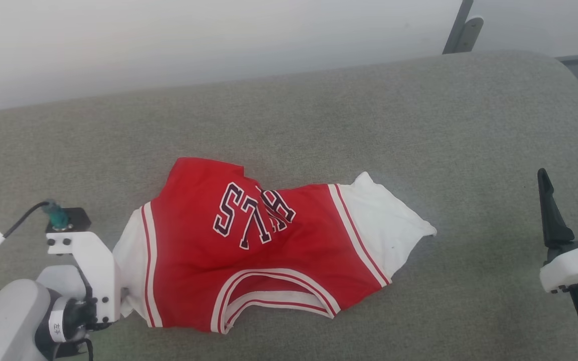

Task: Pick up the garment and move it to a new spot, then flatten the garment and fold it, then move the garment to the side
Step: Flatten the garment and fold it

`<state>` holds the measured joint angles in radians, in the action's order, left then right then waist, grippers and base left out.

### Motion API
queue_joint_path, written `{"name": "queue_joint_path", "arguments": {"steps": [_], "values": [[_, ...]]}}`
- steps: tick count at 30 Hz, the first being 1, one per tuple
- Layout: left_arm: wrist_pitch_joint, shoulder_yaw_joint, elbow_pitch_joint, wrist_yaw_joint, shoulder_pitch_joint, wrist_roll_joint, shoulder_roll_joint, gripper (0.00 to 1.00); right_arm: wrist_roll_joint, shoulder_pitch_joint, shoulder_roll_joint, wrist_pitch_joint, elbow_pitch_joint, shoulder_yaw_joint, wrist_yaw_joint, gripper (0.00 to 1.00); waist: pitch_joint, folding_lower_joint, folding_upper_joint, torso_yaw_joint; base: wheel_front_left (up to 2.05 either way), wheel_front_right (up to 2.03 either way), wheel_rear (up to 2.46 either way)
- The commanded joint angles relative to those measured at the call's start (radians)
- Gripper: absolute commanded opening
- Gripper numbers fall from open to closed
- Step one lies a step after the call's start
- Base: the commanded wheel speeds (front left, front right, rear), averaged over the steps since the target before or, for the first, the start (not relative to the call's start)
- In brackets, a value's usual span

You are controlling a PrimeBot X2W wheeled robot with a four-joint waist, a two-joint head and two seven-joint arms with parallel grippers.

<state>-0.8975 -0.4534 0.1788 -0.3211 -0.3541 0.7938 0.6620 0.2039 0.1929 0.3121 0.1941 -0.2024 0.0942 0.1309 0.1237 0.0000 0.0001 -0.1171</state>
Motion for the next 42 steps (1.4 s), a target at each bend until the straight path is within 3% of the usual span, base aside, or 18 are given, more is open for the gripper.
{"name": "queue_joint_path", "arguments": {"steps": [1, 5, 6, 7, 9, 16, 27, 31, 37, 42], "values": [[0.004, 0.007, 0.007, -0.009, 0.009, 0.006, -0.002, 1.0, 0.004, -0.006, -0.001, -0.004, 0.007, -0.001, 0.0, 1.0, 0.004, 0.0, -0.0001, -0.004, 0.0, 0.0, 0.0], [0.009, 0.003, 0.02, -0.006, 0.022, 0.012, -0.009, 0.87, 0.008, -0.007, 0.005, -0.006, 0.012, 0.0, 0.0, 1.0, 0.014, 0.0, -0.0001, -0.009, 0.0, 0.0, 0.0], [0.011, 0.004, 0.025, -0.005, 0.023, 0.016, -0.015, 0.69, 0.009, -0.007, 0.006, -0.007, 0.013, 0.001, 0.0, 1.0, 0.017, 0.0, -0.0001, -0.01, 0.0, 0.0, 0.0], [0.011, 0.003, 0.029, 0.002, 0.023, 0.021, -0.022, 0.33, 0.011, -0.007, 0.008, -0.007, 0.013, 0.001, 0.0, 1.0, 0.019, 0.0, -0.0001, -0.011, 0.0, 0.0, 0.0], [0.015, -0.002, 0.038, 0.016, 0.023, 0.028, -0.027, 0.0, 0.012, -0.007, 0.009, -0.006, 0.015, 0.001, 0.0, 1.0, 0.022, 0.0, -0.0001, -0.011, 0.0, 0.0, 0.0], [0.015, -0.007, 0.042, 0.029, 0.007, 0.021, -0.014, 0.0, 0.013, -0.009, 0.017, -0.006, 0.017, 0.008, 0.0, 1.0, 0.028, 0.0, -0.0001, -0.007, 0.0, 0.0, 0.0], [-0.023, -0.021, -0.02, -0.035, -0.008, -0.044, 0.052, 0.0, 0.011, -0.014, 0.02, -0.015, 0.024, 0.021, 0.0, 1.0, 0.034, 0.0, -0.0001, 0.008, 0.0, 0.0, 0.0], [-0.023, -0.015, -0.026, -0.046, 0.015, -0.022, 0.038, 0.0, 0.011, -0.011, 0.018, -0.016, 0.022, 0.019, 0.0, 1.0, 0.036, 0.0, -0.0001, 0.008, 0.0, 0.0, 0.0], [0.006, 0.0, -0.028, -0.038, 0.02, -0.01, 0.027, 0.0, 0.01, -0.008, 0.016, -0.016, 0.018, 0.02, 0.0, 1.0, 0.038, 0.0, -0.0001, 0.006, 0.0, 0.0, 0.0], [0.042, 0.002, -0.133, -0.007, -0.031, -0.017, 0.014, 0.0, 0.011, -0.01, 0.02, -0.015, 0.016, 0.027, 0.0, 1.0, 0.036, 0.0, -0.0001, 0.006, 0.0, 0.0, 0.0]]}}
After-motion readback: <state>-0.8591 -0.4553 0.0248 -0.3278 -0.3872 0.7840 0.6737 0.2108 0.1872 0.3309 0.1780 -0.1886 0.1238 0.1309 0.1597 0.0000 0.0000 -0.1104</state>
